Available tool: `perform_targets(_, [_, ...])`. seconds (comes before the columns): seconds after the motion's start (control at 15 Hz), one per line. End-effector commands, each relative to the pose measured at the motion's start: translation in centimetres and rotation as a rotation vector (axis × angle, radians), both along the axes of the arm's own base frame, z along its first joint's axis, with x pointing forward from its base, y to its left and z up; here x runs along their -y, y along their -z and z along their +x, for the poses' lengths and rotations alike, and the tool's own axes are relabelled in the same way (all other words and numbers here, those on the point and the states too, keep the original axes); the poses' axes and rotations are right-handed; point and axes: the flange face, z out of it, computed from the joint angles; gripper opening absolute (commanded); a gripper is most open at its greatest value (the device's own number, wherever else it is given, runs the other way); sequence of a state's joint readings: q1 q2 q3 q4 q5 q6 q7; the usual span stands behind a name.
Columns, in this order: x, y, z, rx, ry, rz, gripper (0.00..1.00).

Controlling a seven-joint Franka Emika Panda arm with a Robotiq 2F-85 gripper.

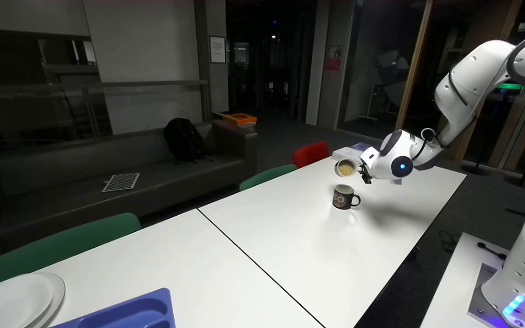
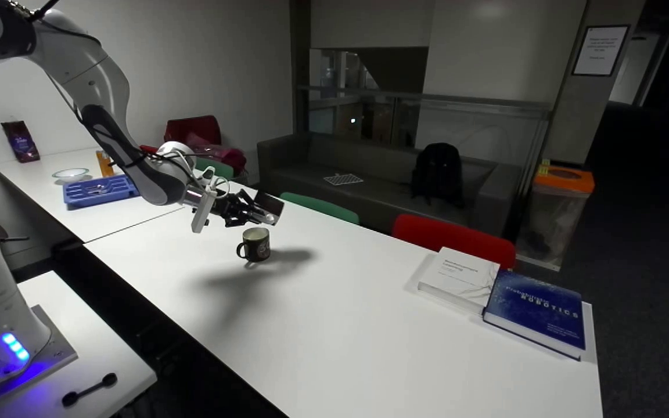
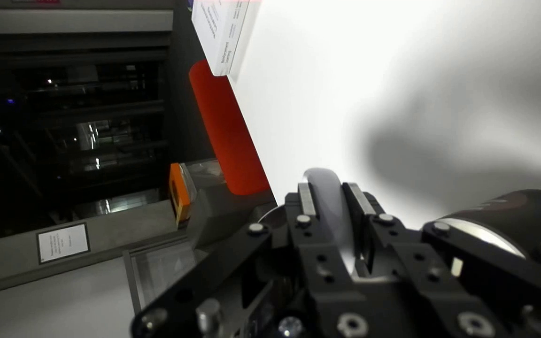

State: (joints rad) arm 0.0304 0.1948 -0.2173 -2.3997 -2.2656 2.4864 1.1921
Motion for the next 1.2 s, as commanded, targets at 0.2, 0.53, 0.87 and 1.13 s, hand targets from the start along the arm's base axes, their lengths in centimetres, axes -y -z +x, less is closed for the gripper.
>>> perform_targets(0.2, [-0.1,-1.9,-0.7,0.056,-0.016,-0.019,0.05])
perform_targets(0.53, [0.1,-1.6,-0.7,0.060,-0.014,-0.024,0.05])
perform_targets(0.87, [-0.1,-1.0,-0.3,0.069,-0.034,-0.072,0.05])
perform_targets(1.13, [-0.1,-0.6,-0.2,0.076,-0.039,-0.095,0.05])
